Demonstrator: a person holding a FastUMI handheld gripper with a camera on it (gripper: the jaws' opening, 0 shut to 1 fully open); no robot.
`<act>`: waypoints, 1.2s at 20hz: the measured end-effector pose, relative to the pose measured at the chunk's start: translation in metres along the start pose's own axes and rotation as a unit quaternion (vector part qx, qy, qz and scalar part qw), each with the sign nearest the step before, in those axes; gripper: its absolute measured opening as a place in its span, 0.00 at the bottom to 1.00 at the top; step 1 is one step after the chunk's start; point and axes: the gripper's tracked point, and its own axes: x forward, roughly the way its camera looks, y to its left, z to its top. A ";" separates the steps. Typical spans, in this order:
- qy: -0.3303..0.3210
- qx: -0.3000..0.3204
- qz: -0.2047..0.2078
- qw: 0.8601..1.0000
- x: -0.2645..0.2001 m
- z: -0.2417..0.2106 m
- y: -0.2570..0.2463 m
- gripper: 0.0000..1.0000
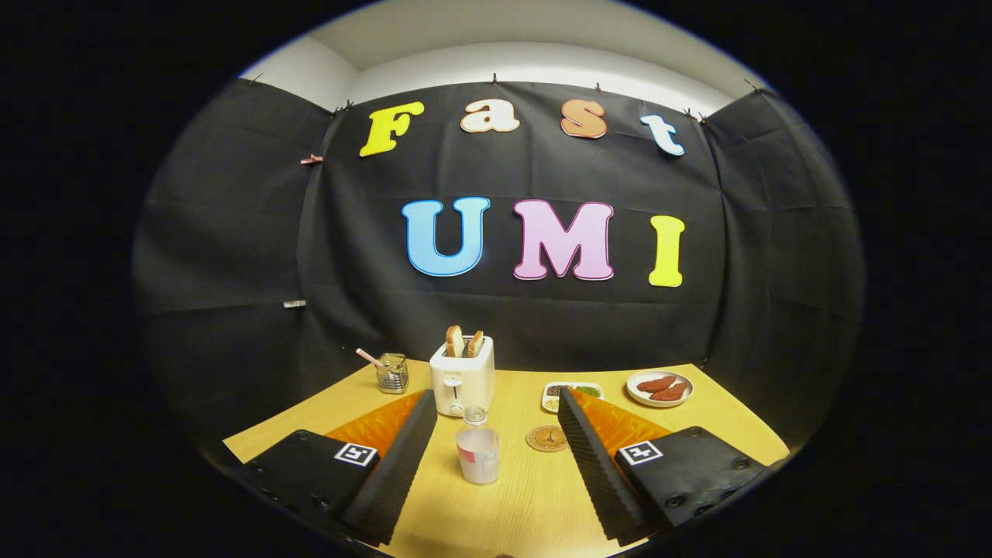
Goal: Take the bottle from table, then pour the juice into the cup, finally place the bottle on the coaster
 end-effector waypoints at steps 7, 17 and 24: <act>0.005 0.021 0.005 1.000 0.025 -0.021 0.024 0.97; 0.040 0.002 -0.013 0.999 0.074 -0.074 0.034 0.97; 0.068 -0.009 -0.017 0.997 0.101 -0.126 0.034 0.97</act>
